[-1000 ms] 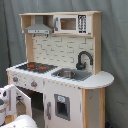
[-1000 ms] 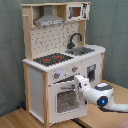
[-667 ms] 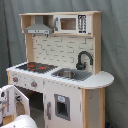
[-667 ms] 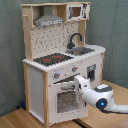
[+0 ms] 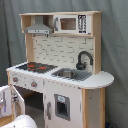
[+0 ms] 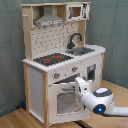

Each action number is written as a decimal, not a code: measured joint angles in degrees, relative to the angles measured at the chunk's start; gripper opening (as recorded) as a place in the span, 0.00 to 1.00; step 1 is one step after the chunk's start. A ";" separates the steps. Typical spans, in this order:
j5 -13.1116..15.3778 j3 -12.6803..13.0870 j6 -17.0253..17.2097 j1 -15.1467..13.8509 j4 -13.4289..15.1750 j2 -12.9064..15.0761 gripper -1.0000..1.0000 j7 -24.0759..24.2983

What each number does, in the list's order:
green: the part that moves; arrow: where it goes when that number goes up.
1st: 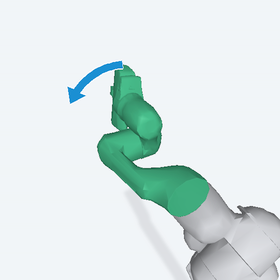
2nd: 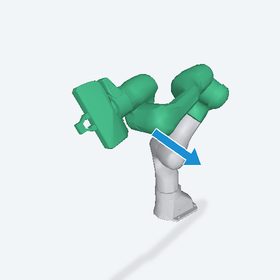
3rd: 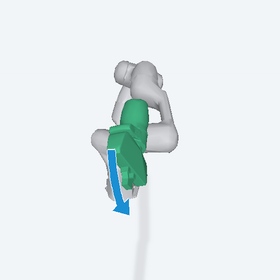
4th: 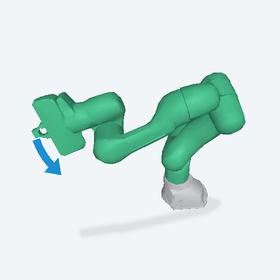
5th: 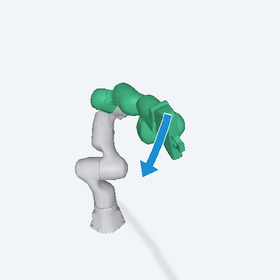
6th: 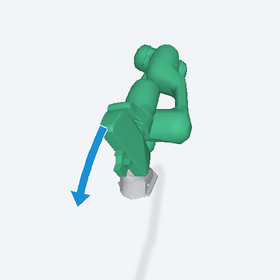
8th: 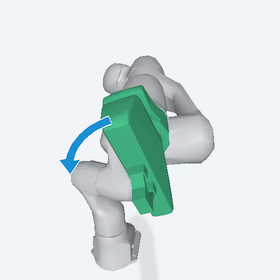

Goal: Play with the kitchen

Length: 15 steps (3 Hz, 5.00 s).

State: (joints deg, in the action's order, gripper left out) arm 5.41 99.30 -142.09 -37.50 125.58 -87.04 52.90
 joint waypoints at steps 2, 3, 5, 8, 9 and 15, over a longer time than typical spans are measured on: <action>1.56 0.77 10.59 -0.21 -6.01 0.00 0.00 1.59; 2.46 1.23 15.64 -0.80 -9.23 0.00 0.00 2.55; 2.63 2.20 20.14 -0.43 -10.62 0.33 1.00 3.35; 2.84 4.83 31.06 1.01 -14.86 0.58 1.00 5.73; 4.39 4.46 35.02 -0.08 -19.02 0.81 1.00 3.50; 5.56 -1.93 40.14 2.00 -20.11 3.68 1.00 -31.08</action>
State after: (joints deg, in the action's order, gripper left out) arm 10.97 97.37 -101.95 -35.51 105.47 -83.36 21.81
